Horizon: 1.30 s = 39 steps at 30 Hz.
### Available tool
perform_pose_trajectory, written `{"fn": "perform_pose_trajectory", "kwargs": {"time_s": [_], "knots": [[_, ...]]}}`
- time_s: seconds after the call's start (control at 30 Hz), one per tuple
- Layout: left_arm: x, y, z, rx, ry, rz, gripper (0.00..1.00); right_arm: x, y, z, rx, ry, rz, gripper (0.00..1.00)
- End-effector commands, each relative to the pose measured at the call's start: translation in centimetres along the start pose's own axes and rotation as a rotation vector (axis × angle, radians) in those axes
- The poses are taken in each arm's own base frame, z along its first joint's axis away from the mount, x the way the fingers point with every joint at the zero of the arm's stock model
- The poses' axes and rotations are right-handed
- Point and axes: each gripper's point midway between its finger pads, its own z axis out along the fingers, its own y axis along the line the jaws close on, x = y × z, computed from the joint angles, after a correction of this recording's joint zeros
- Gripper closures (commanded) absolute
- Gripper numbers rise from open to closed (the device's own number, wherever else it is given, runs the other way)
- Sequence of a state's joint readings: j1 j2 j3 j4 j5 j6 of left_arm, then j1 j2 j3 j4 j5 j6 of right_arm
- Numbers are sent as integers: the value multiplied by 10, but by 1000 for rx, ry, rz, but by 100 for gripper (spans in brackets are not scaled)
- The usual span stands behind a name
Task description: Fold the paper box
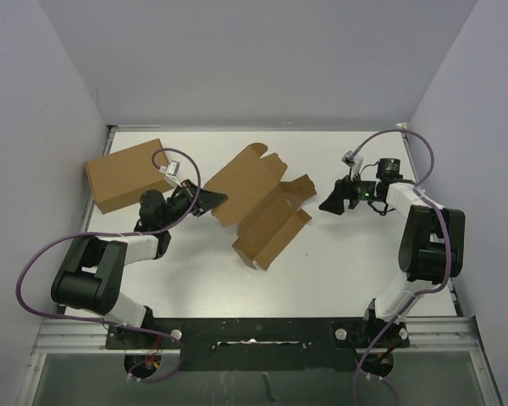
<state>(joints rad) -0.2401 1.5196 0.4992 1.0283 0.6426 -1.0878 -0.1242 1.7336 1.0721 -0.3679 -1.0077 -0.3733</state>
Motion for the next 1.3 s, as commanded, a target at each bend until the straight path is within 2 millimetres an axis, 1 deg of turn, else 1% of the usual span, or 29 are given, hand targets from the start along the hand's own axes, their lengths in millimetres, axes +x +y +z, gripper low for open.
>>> {"fn": "perform_pose_trajectory", "kwargs": {"time_s": [0.0, 0.07, 0.13, 0.27, 0.4, 0.53, 0.57, 0.77, 0.87, 0.97, 1.03, 1.1, 1.23, 1.27], "knots": [[-4, -18, 2, 89, 24, 88, 100, -30, 1, -7, 5, -69, -247, 10], [-3, -23, 1, 107, 39, 109, 100, -33, 8, -8, -19, -99, -318, 6], [-1, -27, 1, 124, 57, 124, 100, -36, 19, -10, -49, -138, -403, 1], [1, -32, 0, 151, 77, 143, 100, -36, 28, -11, -40, -202, -546, 2], [3, -36, -1, 175, 89, 156, 100, -34, 33, -10, -76, -201, -538, 2], [4, -43, -2, 204, 101, 171, 100, -32, 29, -7, -94, -169, -509, 0], [5, -45, -3, 211, 104, 175, 100, -31, 28, -7, -94, -158, -503, 2], [8, -51, -3, 237, 120, 189, 100, -29, 25, -1, -122, -109, -433, 18], [9, -54, -4, 248, 124, 198, 100, -28, 27, 1, -128, -100, -441, 24], [10, -56, -5, 252, 128, 203, 100, -28, 31, 1, -138, -96, -462, 34], [10, -56, -5, 251, 129, 205, 100, -28, 34, 1, -146, -91, -478, 46], [10, -57, -5, 253, 132, 206, 100, -29, 35, 1, -148, -91, -488, 60], [10, -59, -5, 257, 135, 211, 100, -30, 36, 0, -144, -87, -492, 81], [10, -59, -5, 256, 135, 213, 100, -30, 36, 0, -142, -86, -490, 88]]}}
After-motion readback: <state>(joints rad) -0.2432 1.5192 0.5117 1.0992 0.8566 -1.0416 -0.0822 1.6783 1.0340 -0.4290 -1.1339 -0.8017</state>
